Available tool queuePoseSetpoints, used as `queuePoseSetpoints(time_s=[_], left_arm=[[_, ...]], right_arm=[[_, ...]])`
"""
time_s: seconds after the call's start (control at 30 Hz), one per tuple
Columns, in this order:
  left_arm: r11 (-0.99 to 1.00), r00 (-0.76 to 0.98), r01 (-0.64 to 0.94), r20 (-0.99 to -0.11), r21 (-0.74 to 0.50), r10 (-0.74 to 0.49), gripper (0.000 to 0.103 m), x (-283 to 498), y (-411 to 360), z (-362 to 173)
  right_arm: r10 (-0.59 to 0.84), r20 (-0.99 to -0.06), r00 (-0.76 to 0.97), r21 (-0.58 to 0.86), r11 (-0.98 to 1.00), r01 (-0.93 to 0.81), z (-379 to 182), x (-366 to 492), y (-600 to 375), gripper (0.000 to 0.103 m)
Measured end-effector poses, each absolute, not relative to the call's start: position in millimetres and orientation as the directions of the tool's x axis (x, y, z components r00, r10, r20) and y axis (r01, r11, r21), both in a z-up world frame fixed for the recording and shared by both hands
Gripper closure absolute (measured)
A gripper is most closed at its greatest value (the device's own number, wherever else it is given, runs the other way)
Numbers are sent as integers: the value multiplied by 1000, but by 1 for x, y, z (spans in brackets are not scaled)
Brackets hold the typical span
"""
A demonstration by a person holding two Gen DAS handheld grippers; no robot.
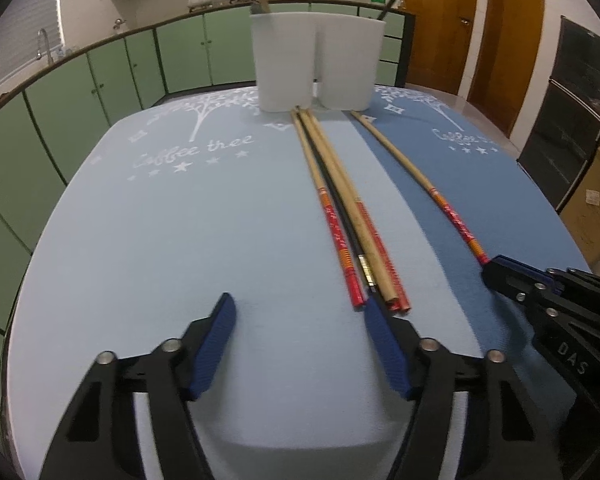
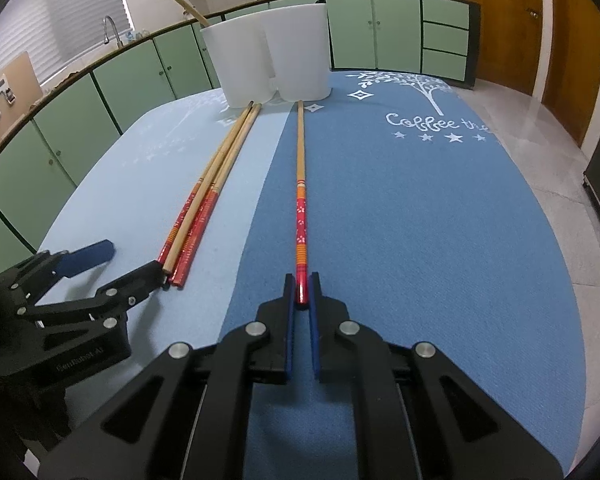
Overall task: Organize utensils
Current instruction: 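Grasp another red-patterned chopstick with the left gripper while the right gripper holds its chopstick, then lift both held chopsticks up toward the white caddy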
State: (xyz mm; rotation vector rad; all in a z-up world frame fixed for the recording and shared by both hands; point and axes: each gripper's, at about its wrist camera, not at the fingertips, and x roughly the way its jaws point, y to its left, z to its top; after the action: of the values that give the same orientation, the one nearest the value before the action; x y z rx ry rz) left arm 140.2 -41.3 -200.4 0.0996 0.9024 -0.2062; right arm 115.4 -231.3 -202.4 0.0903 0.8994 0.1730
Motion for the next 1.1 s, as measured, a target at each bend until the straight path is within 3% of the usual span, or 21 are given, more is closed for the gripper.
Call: queuePoseSetpoints(time_s=[0.13, 0.33, 0.53, 0.77, 0.8, 0.87, 0.93, 1.1], left_arm=[[975, 594, 220, -790, -17, -148, 54, 139, -40, -199], [988, 601, 153, -793, -13, -104, 54, 139, -16, -197], [986, 594, 148, -790, -76, -150, 51, 134, -8, -192], [985, 595, 159, -790, -64, -148, 51, 144, -17, -198], [985, 598, 163, -789, -57, -145, 53, 144, -18, -198], [984, 599, 169, -788, -52, -144, 70, 145, -21, -199], [983, 603, 174, -783, -55, -151, 79, 143, -23, -200], [987, 620, 160, -775, -29, -123, 83, 138, -31, -201]], right_arm=[[200, -768, 608, 165, 980, -113, -203, 116, -233, 97], [205, -768, 607, 173, 979, -113, -203, 116, -233, 96], [202, -768, 608, 168, 979, -113, -203, 116, -233, 96], [200, -769, 607, 165, 980, -114, -203, 117, -234, 97], [201, -769, 607, 165, 980, -115, -203, 117, -234, 96], [201, -769, 607, 165, 980, -115, -203, 117, -234, 96], [202, -769, 607, 166, 979, -115, -203, 117, -234, 96], [201, -770, 606, 165, 980, -115, -203, 118, -233, 96]])
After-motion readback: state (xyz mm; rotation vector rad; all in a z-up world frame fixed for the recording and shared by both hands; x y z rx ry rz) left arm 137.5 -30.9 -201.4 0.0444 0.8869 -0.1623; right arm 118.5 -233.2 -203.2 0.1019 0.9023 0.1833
